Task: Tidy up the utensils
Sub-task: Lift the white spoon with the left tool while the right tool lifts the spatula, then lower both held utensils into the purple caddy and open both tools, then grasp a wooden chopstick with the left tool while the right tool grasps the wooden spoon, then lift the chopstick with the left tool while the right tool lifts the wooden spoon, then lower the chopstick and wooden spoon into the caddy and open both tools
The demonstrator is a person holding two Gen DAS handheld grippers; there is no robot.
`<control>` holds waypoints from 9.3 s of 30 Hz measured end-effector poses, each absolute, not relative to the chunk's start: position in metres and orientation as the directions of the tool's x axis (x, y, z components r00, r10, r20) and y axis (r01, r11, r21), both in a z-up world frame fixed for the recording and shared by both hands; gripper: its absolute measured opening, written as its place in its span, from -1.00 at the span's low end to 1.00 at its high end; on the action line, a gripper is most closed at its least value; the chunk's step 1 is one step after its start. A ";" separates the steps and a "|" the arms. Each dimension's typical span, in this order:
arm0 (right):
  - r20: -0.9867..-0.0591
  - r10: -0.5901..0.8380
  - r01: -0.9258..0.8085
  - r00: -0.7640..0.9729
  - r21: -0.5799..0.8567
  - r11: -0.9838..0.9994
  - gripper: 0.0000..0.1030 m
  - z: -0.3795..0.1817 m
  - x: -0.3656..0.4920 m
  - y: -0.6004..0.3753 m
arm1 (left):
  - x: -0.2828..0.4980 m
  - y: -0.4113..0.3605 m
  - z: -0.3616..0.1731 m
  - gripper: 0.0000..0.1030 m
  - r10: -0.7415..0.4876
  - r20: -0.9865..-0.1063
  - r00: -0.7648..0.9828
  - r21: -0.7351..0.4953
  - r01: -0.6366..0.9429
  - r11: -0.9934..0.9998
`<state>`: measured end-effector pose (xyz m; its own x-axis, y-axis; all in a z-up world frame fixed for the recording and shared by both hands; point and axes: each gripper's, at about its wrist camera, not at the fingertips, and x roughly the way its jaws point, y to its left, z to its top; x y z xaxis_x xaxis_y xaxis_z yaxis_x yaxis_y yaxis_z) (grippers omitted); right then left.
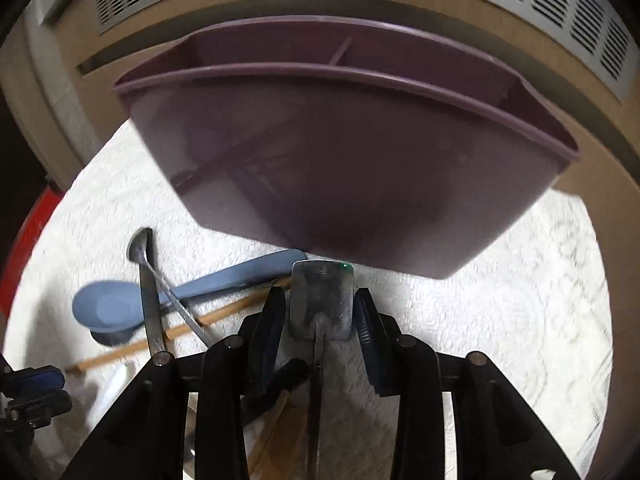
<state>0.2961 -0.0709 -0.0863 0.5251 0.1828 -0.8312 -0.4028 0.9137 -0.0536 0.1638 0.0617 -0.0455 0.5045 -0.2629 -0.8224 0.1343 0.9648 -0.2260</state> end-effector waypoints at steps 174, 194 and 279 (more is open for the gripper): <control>-0.790 0.235 -0.349 0.566 0.029 0.937 -0.78 -0.083 0.205 -0.213 | 0.226 -0.061 -0.066 -0.76 -0.204 -0.857 0.473 -0.095 0.244 0.965; -0.759 0.279 -0.358 0.588 0.065 0.932 -0.78 -0.059 0.182 -0.223 | 0.161 -0.051 -0.064 -0.84 -0.312 -0.835 0.453 -0.207 0.267 0.941; -0.284 0.341 -0.355 0.896 0.001 0.935 -0.78 0.159 0.260 -0.187 | 0.268 0.007 0.135 -0.89 -0.251 -0.082 0.964 -0.218 0.229 0.949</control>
